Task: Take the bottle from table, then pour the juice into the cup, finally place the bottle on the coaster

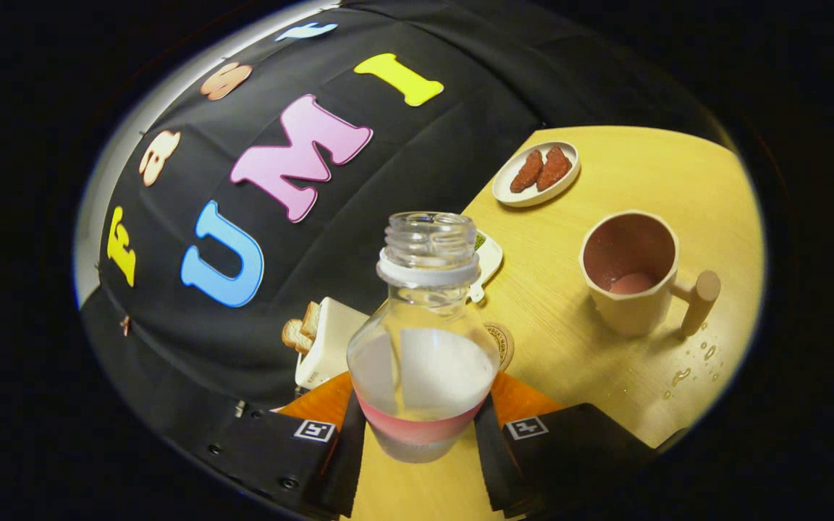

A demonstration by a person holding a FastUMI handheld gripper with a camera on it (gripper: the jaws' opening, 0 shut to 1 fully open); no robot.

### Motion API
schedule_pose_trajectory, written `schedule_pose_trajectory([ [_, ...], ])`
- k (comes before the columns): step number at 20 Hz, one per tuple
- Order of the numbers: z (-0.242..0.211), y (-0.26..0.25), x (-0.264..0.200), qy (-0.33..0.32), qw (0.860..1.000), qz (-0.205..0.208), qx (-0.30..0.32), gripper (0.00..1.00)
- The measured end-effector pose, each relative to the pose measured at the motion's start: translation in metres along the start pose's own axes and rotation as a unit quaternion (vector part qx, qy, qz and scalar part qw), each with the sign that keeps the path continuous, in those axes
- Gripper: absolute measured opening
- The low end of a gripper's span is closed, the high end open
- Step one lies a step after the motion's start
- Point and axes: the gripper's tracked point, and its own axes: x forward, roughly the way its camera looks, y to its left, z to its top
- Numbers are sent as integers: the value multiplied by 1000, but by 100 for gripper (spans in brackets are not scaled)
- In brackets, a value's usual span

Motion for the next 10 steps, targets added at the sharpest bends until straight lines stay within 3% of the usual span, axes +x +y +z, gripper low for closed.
schedule_pose_trajectory([
  [10,30,-31,10,-15,980,-17,197,70],
])
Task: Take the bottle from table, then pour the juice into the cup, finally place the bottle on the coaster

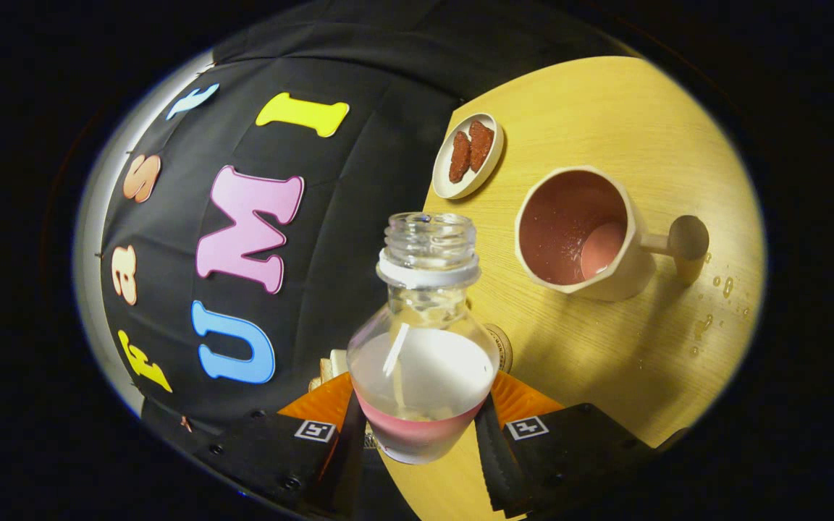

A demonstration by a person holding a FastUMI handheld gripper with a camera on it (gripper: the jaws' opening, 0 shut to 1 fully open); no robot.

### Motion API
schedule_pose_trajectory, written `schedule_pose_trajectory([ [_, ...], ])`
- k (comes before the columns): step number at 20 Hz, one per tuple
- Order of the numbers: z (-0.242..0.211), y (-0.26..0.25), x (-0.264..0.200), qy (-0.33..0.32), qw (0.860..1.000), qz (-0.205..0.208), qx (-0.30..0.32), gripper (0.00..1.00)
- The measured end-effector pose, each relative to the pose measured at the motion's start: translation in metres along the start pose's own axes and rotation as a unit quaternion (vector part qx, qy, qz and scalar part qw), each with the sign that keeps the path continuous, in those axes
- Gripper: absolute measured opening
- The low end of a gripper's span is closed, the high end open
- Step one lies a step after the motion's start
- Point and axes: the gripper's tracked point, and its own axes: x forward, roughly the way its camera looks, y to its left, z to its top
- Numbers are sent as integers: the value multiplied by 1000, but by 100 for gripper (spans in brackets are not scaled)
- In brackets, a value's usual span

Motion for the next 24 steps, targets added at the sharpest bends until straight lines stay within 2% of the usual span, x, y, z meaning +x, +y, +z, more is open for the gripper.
schedule_pose_trajectory([
  [5,5,4,11,3,995,0,95,70],
  [13,18,0,19,-2,971,0,240,70],
  [16,17,-4,23,2,961,-12,276,70],
  [24,21,8,28,5,940,7,342,70],
])
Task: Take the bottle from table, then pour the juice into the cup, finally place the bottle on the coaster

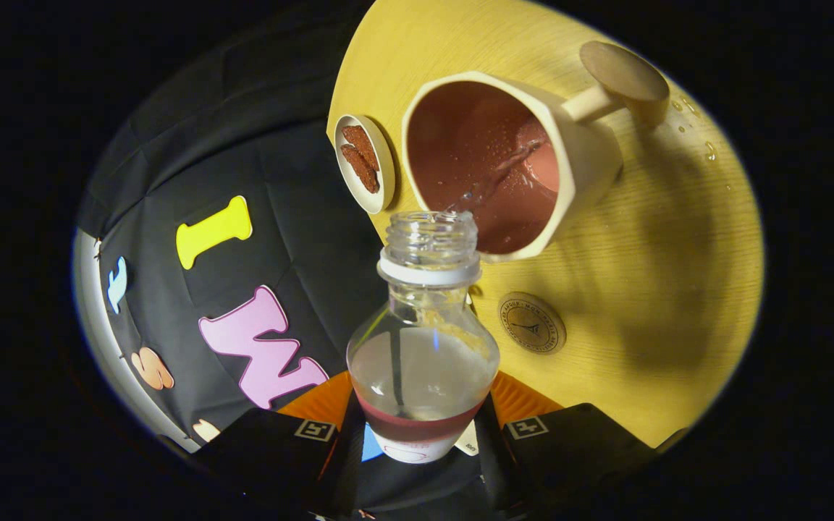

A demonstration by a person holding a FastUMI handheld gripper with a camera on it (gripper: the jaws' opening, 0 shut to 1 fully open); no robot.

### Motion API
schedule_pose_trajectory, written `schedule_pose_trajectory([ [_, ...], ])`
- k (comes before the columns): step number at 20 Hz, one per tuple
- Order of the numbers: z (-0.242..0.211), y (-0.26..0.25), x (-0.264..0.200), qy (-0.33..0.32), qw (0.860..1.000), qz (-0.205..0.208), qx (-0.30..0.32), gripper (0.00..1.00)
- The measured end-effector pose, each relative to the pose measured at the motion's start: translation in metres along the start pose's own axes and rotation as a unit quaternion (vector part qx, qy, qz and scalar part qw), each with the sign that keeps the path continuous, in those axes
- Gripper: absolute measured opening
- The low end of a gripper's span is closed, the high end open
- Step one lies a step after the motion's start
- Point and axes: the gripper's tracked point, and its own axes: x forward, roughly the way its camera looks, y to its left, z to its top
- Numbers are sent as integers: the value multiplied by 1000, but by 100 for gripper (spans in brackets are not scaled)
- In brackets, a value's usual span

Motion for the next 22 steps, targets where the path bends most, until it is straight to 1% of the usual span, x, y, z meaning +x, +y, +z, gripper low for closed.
schedule_pose_trajectory([
  [9,1,20,-4,-1,996,25,82,70],
  [12,6,25,-5,2,994,34,100,70],
  [16,17,31,-10,0,989,57,134,70],
  [22,23,34,-15,2,983,72,171,70],
])
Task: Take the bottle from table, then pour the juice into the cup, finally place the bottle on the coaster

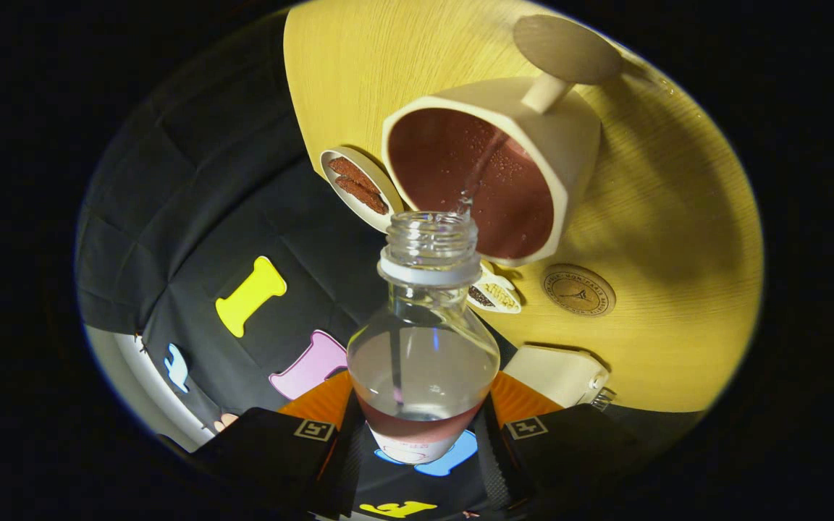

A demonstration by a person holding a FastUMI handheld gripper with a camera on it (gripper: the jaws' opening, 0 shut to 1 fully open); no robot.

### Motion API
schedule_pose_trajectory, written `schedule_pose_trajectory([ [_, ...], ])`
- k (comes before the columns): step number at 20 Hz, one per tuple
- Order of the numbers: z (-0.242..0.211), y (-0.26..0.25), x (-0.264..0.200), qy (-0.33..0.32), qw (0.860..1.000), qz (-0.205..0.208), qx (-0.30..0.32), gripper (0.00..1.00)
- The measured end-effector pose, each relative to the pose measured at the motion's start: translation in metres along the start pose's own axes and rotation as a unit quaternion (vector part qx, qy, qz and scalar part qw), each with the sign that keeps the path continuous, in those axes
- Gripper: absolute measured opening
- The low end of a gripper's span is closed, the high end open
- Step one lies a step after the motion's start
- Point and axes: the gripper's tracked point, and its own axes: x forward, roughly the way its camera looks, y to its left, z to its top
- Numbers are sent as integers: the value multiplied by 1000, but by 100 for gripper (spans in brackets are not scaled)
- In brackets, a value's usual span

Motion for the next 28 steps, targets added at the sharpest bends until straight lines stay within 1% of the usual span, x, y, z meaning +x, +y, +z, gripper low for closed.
schedule_pose_trajectory([
  [4,4,8,-9,-2,999,14,35,70],
  [7,9,16,-12,-9,998,34,59,70],
  [9,10,18,-13,-14,997,40,67,70],
  [15,7,20,-5,-23,993,54,102,70],
  [28,4,22,-10,-24,992,64,107,70],
])
